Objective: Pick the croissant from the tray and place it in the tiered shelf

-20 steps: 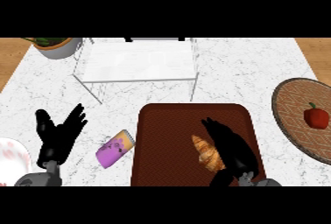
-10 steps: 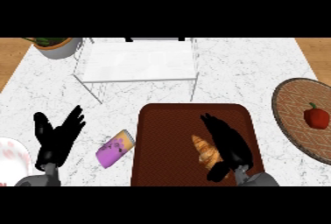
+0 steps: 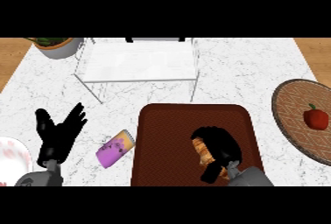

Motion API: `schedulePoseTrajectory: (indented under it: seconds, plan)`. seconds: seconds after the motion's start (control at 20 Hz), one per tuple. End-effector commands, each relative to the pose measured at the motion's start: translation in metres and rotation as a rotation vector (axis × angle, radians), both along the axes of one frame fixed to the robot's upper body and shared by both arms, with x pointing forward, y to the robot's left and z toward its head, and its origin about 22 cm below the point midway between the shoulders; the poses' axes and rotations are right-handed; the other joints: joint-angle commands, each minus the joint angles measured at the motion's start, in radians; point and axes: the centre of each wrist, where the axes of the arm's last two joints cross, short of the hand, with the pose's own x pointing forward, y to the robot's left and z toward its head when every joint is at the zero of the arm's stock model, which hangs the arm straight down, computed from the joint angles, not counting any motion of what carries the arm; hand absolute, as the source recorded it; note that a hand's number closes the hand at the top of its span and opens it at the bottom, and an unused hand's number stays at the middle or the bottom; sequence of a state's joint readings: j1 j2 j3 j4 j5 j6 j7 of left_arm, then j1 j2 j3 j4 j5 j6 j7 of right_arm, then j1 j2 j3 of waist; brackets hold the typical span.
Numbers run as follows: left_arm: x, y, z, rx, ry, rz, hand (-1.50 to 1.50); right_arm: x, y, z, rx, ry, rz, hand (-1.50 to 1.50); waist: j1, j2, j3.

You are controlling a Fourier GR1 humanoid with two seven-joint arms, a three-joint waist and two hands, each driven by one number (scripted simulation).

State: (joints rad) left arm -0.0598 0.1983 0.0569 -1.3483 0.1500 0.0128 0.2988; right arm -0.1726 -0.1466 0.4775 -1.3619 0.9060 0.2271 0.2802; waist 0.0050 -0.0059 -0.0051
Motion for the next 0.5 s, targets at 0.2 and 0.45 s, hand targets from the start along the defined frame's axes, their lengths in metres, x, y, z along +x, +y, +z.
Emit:
schedulePoseTrajectory:
  seconds: [0.2, 0.45]
  plan:
    - [-0.004, -0.004, -0.012, -0.009, 0.005, 0.004, 0.00, -0.007, 0.017, -0.010, 0.108, 0.033, 0.098, 1.50, -0.005, 0.006, 0.005]
    - [0.014, -0.002, -0.006, 0.005, -0.012, 0.002, 0.00, -0.015, 0.080, 0.010, 0.146, 0.013, 0.051, 1.50, 0.010, 0.011, 0.005]
